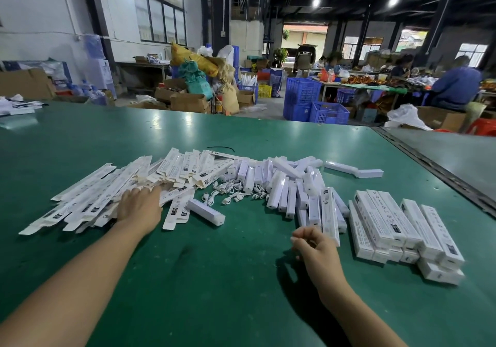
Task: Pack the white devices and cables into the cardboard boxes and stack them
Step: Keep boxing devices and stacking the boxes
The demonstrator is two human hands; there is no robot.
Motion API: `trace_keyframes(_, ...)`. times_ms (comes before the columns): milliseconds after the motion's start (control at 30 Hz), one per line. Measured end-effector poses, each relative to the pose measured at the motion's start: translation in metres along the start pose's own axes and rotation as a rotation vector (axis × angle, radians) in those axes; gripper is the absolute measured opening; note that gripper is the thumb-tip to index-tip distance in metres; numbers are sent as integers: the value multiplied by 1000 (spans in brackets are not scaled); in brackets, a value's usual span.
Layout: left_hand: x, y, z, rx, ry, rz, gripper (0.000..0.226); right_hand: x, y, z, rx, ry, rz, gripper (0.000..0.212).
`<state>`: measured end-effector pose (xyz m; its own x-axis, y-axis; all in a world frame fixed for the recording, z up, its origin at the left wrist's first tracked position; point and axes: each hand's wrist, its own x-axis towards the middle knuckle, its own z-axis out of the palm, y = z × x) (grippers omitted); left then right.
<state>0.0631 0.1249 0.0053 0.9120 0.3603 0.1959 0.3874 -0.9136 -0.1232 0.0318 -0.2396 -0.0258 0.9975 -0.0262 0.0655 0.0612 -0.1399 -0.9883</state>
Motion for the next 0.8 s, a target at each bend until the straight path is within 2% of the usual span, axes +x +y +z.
trace_keyframes(200, -4, 8, -13, -53, -64, -68, 34, 1, 1, 0, -34, -6, -1, 10)
trace_keyframes(333, -5, 22, -25, -66, -38, -105, 48, -1, 0, 2, -71, -8, -20, 11)
trace_keyframes(433, -9, 46, -34, -128, 40, -87, 46, -2, -2, 2, -86, -6, -26, 12)
trace_keyframes(533, -18, 75, -47, -443, 82, -140, 37, -4, -4, 1, -104, -32, -29, 12)
trace_keyframes(633, -31, 103, -60, -892, 55, -146, 42, -8, -8, 2, -176, -72, -63, 12)
trace_keyframes(700, -43, 121, -68, -1310, -82, -139, 40, -11, -11, 2, -214, -108, -104, 13)
trace_keyframes(800, -69, 140, -76, -1887, -407, -101, 42, -16, -14, 5, -172, -198, -154, 8)
